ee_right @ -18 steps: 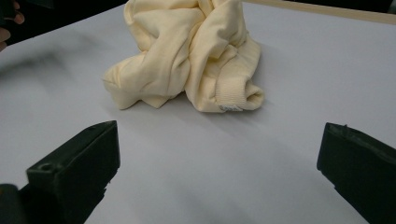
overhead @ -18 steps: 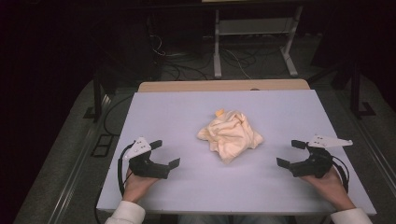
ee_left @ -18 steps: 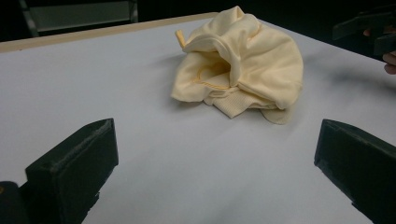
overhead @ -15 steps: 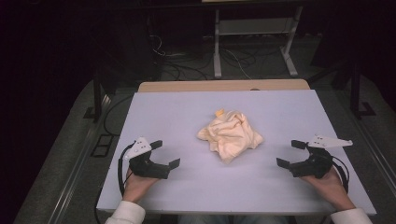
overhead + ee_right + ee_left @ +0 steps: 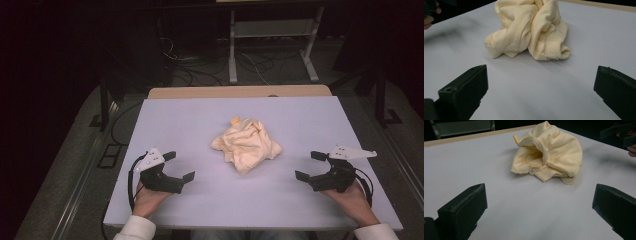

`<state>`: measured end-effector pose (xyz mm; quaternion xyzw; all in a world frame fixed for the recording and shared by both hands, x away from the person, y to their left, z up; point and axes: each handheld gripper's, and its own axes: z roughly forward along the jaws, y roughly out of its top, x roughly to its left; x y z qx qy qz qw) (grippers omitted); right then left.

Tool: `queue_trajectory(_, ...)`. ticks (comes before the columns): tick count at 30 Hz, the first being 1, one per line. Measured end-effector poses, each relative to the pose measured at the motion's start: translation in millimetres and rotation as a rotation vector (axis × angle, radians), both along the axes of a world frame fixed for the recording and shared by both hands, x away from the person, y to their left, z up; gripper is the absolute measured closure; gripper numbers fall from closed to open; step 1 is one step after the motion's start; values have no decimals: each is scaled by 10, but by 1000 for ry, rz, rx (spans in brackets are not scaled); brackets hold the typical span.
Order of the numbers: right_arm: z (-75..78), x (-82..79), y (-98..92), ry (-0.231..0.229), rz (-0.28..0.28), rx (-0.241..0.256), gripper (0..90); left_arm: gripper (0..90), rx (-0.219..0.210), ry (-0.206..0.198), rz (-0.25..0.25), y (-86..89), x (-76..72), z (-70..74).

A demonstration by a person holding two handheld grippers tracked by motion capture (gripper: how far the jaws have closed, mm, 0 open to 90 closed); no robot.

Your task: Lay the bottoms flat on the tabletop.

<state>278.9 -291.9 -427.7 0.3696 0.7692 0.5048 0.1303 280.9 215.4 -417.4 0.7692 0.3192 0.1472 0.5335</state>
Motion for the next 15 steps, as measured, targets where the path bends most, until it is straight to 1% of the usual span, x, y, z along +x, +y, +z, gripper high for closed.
queue_trajectory(4,1,-1,9,13,6,-1,0,0,7,2,-3,-11,-15,0)
queue_trajectory(7,7,-10,21,9,8,0,0,0,11,6,-6,-37,-26,-7)
queue_trajectory(10,13,-12,37,9,12,-5,0,0,28,20,-15,-71,-24,-29)
queue_trajectory(11,17,-14,43,10,10,-5,0,0,27,31,-17,-76,-17,-36)
queue_trajectory(13,24,-14,45,15,7,-5,0,0,18,39,-12,-70,-4,-42)
queue_trajectory(15,43,-17,36,14,3,-13,0,0,26,45,-6,-65,9,-42)
